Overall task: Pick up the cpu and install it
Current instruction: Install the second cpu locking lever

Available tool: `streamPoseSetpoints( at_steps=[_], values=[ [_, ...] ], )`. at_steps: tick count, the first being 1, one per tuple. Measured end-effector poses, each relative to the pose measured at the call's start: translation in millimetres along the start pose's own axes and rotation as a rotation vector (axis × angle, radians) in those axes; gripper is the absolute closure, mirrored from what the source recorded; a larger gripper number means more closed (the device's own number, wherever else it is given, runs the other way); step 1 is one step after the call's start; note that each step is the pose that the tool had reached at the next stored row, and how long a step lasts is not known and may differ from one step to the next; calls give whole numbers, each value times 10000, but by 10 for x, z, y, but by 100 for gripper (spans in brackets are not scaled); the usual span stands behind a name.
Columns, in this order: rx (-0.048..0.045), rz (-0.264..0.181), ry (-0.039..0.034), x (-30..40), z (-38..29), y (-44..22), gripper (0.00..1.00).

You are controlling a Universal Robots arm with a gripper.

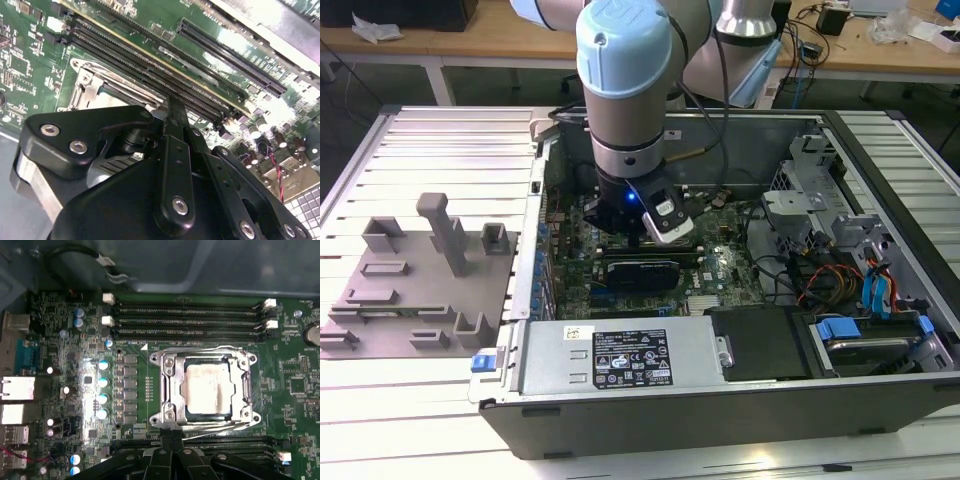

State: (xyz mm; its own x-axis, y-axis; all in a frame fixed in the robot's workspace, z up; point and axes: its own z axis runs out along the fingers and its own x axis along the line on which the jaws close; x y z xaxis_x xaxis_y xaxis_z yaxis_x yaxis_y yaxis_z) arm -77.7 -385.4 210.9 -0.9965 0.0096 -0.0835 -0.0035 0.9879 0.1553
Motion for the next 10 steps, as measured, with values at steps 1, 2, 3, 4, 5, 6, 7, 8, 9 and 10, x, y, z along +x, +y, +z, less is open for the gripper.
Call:
streamPoseSetpoints(
  at_steps=[1,2,3,4,5,6,7,8,9,10],
  values=[
    [-59,5,0,-1,0,-6,89],
    [-146,12,0,-2,0,-15,89],
    [-210,17,0,-2,1,-20,89],
    [-353,30,0,-2,5,-29,89],
    [-426,35,0,-3,8,-34,89],
    [-503,42,-1,-2,11,-39,89],
    [-607,51,-1,-2,17,-47,89],
    [-687,58,0,-1,25,-54,89],
    [-730,62,0,-1,29,-58,89],
    [-765,65,2,0,33,-64,89]
  ],
)
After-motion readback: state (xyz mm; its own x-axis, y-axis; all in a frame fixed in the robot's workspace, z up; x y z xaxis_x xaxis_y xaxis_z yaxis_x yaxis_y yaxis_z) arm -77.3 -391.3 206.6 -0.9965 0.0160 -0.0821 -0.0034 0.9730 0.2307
